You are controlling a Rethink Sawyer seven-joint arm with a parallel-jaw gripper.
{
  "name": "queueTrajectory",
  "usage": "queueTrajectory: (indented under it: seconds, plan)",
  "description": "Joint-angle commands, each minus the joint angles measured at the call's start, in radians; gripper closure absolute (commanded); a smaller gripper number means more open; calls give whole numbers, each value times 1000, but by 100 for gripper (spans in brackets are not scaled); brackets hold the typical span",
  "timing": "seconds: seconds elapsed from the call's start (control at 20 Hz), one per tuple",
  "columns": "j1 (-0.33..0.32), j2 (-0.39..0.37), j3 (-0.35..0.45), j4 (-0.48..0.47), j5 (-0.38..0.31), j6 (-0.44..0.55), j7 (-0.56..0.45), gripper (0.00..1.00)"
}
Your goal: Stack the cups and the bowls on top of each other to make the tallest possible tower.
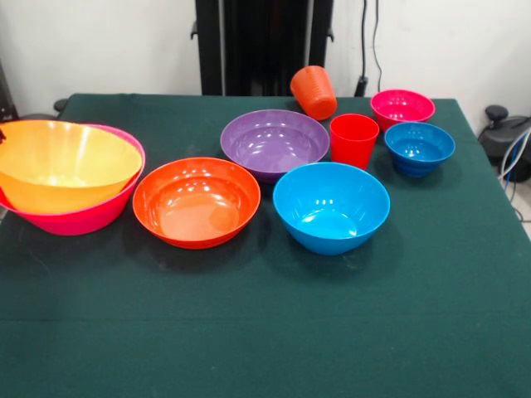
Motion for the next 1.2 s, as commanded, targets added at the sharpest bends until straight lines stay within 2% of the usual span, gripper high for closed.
queueTrajectory:
  seconds: [0.05, 0.8, 1.2]
  plan:
    - [30, -10, -28, 69, -70, -10, -304, 0]
    - [42, 7, -43, 80, -67, 30, -284, 0]
    - [14, -3, -44, 136, -62, -24, -255, 0]
